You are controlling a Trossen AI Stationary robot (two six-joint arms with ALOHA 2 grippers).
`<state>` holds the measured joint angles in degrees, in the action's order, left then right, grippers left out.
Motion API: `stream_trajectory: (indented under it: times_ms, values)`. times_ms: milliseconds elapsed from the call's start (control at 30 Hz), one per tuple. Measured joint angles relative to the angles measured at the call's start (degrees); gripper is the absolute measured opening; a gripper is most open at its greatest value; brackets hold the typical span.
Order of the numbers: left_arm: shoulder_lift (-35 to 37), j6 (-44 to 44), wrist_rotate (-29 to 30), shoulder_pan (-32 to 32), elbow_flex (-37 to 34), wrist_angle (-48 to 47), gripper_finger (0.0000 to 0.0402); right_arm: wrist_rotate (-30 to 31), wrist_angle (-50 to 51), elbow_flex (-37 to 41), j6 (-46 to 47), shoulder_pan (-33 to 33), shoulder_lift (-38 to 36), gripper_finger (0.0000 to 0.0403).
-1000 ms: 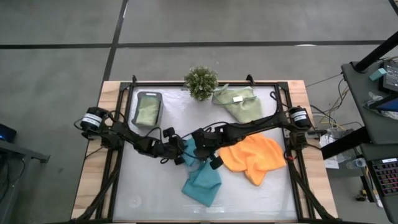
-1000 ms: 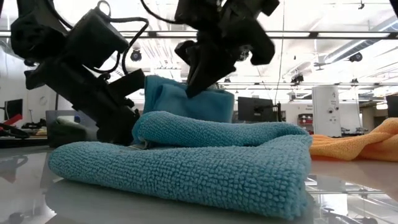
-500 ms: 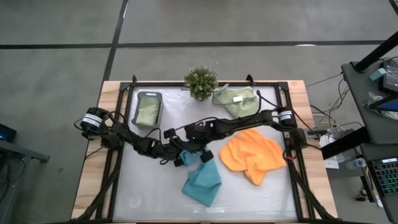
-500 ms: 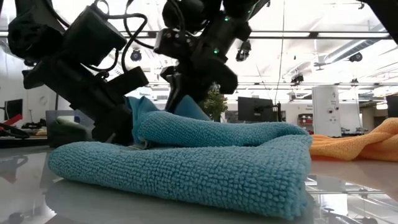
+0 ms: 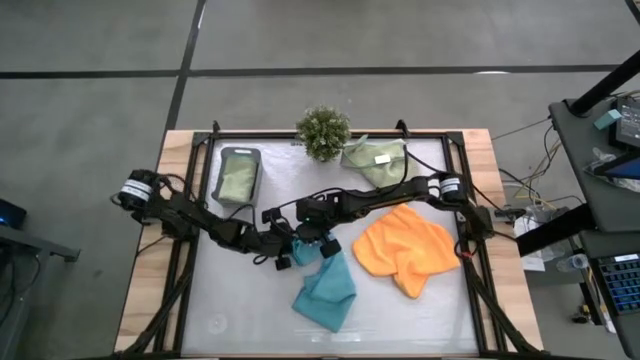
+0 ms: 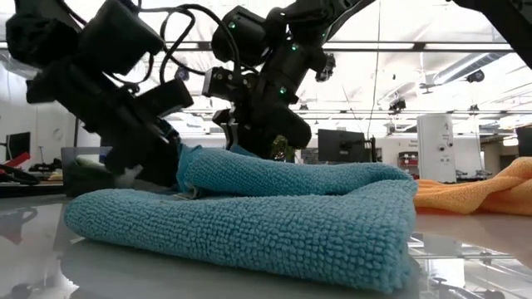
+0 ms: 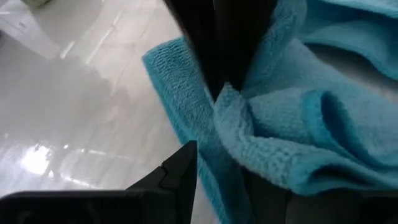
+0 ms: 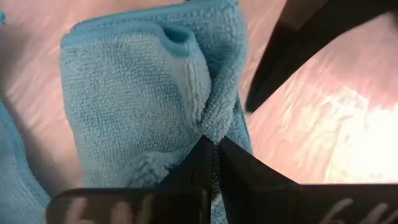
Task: Fold microfiber towels
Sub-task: Fold the left blue microfiber cloth
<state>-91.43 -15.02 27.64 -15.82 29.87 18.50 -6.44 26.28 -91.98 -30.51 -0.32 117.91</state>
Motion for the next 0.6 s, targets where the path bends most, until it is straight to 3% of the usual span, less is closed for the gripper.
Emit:
stream_trajectory:
  times_ms: [200,433,600]
  values:
    - [9.40,-2.68,-1.11,-0.42,-0.11,-11.46,0.0109,-0.02,-0.30,-0.08,0.40,0.00,0.00,0.0009]
    - [18.13,-1.12,-1.12,-2.92,-0.26,-12.03,0.0109,-0.02,-1.87,-0.20,0.34,0.00,0.83,0.0009]
    - [18.73,-1.11,-1.03,-4.38,-0.26,-11.78,0.0109,0.02,-2.40,-0.26,0.01,0.00,2.08,0.0009]
